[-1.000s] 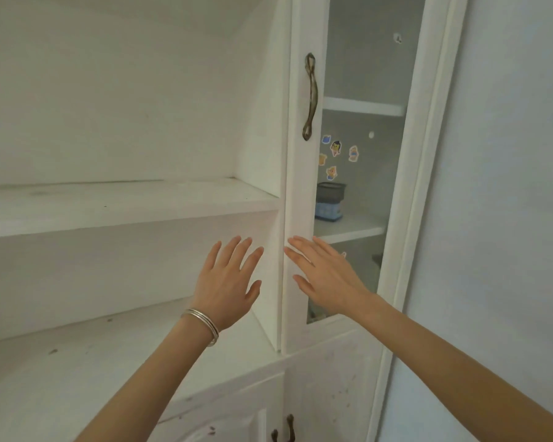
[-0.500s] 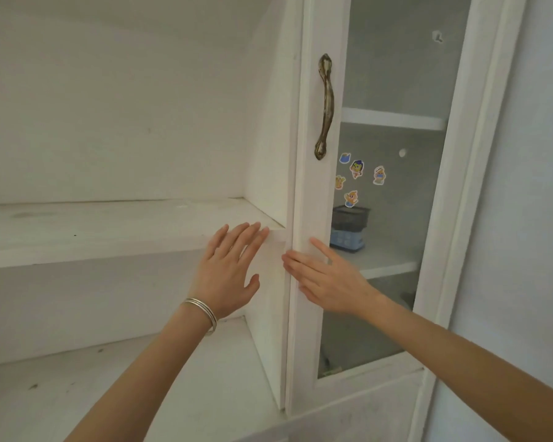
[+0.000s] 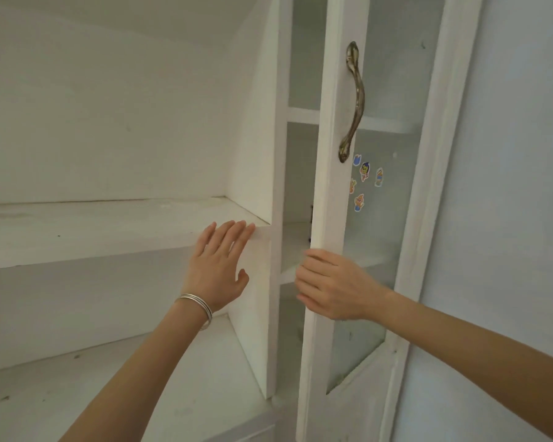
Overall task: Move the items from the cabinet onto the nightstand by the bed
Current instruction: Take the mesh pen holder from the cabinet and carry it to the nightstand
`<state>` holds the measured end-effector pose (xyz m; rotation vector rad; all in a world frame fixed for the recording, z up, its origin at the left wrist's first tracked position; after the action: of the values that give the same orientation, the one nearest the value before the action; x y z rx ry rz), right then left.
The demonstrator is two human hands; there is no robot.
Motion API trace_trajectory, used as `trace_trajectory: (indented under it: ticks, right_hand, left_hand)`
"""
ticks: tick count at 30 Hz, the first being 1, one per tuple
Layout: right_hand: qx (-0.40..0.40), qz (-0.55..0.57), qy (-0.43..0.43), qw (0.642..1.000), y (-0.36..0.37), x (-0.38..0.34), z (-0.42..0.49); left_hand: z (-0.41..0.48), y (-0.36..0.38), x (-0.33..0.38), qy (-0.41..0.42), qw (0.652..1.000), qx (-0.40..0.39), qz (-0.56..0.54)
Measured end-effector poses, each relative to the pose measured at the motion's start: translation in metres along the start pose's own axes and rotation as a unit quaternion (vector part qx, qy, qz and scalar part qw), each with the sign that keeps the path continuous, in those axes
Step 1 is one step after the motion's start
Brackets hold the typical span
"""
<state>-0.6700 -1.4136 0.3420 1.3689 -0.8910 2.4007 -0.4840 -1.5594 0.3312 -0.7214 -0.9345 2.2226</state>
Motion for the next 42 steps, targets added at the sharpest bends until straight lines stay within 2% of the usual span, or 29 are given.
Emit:
trace_trajectory:
  ticks: [6, 11, 15, 18, 28, 38, 42]
  right_hand:
    - [-0.056, -0.037, 0.045, 0.997, -0.052, -0.004, -0.059]
    - [-0.05, -0.052, 0.077, 0.994, -0.083, -0.01, -0.097]
    - [-0.044, -0.058, 0.104, 0.992, -0.101, -0.007, -0.132]
    - [-0.04, -0.063, 0.113, 0.991, -0.118, -0.002, -0.158]
    - [-0.077, -0.044, 0.252, 0.964, -0.15, 0.021, -0.275]
    - [-0.121, 0.024, 0.381, 0.916, -0.13, 0.058, -0.365]
    - [-0.118, 0.041, 0.365, 0.922, -0.119, 0.057, -0.372]
  left_hand:
    - [0.0, -0.01, 0.024, 0.006, 1.0, 0.009, -0.024]
    - [-0.03, -0.025, 0.083, 0.059, 0.994, -0.002, -0.091]
    - [-0.048, -0.039, 0.116, 0.114, 0.989, -0.005, -0.097]
    - [-0.051, -0.05, 0.129, 0.127, 0.987, 0.005, -0.096]
    - [-0.045, -0.061, 0.206, 0.132, 0.988, -0.006, -0.082]
    - [-0.022, -0.065, 0.264, 0.098, 0.993, -0.01, -0.061]
    - [-0.019, -0.068, 0.267, 0.08, 0.995, -0.012, -0.053]
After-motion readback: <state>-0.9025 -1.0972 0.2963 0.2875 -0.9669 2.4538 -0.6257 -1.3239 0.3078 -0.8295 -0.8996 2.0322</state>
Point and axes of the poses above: each hand's wrist, its own z-axis towards the middle knuckle, its own y-axis out of the palm, x = y × z, the point moved 1 cm from there along z, towards the middle knuckle, and after that the axes turned 10 degrees about -x, right-handed, at the moved point
